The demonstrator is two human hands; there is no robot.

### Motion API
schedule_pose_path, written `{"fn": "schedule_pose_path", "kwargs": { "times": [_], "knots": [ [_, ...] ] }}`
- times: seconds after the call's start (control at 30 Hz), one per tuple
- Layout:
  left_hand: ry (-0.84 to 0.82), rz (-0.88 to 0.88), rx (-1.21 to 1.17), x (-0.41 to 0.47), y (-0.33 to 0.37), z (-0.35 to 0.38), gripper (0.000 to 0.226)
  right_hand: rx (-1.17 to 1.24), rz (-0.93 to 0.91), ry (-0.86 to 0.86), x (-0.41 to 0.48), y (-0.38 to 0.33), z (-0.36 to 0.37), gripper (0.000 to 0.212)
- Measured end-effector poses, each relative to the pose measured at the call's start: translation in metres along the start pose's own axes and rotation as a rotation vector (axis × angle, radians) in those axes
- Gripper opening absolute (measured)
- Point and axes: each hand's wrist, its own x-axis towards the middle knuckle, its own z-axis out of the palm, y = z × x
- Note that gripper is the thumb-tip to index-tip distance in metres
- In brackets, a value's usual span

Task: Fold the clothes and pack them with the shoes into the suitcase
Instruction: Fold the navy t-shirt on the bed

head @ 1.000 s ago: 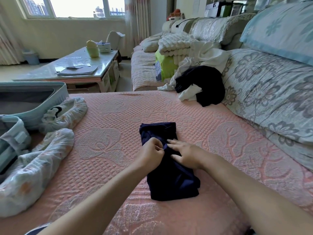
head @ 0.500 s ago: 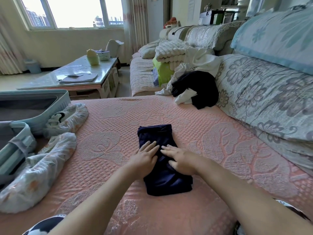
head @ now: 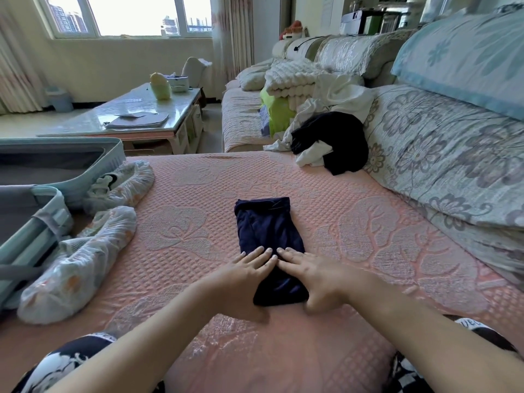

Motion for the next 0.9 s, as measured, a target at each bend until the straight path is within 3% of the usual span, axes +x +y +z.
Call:
{"fn": "schedule_pose_path", "kwargs": {
  "times": [0.1, 0.17, 0.3, 0.37, 0.43, 0.5, 0.6, 0.67, 0.77, 0.83, 0.9],
  "knots": [
    [0.114, 0.033, -0.004, 0.003, 0.000, -0.008, 0.083, 0.024, -0.009, 0.108, 0.000, -0.001, -0.001, 0.094],
    [0.218, 0.003, -0.141, 0.005, -0.002, -0.013, 0.066, 0.108, 0.019, 0.164, 0.002, 0.003, -0.004, 0.089],
    [0.414, -0.268, -0.522, 0.015, -0.021, -0.022, 0.029, 0.414, 0.028, 0.157, 0.009, 0.020, -0.014, 0.099],
    [0.449, -0.360, -0.645, 0.025, -0.032, -0.023, 0.016, 0.486, 0.019, 0.283, 0.016, 0.023, -0.019, 0.076],
    [0.493, -0.405, -0.719, 0.037, -0.041, -0.024, 0.017, 0.628, 0.069, 0.495, 0.027, 0.027, -0.024, 0.028],
    [0.573, -0.457, -0.729, 0.047, -0.047, -0.027, 0.017, 0.783, 0.153, 0.582, 0.041, 0.033, -0.027, 0.006],
    [0.798, -0.533, -0.722, 0.057, -0.048, -0.034, 0.011, 0.864, 0.300, 0.650, 0.063, 0.038, -0.028, 0.019],
    [0.960, -0.390, -0.504, 0.061, -0.043, -0.036, 0.014, 0.846, 0.410, 0.690, 0.076, 0.040, -0.027, 0.020],
    [0.866, -0.003, -0.038, 0.070, -0.032, -0.025, 0.027, 0.705, 0.481, 0.716, 0.090, 0.043, -0.021, 0.027],
    [0.619, -0.066, 0.096, 0.074, -0.027, -0.009, 0.051, 0.533, 0.507, 0.781, 0.096, 0.046, -0.014, 0.049],
    [0.384, -0.206, 0.074, 0.075, -0.031, 0.003, 0.074, 0.258, 0.399, 0.898, 0.097, 0.051, -0.010, 0.058]
  ]
}}
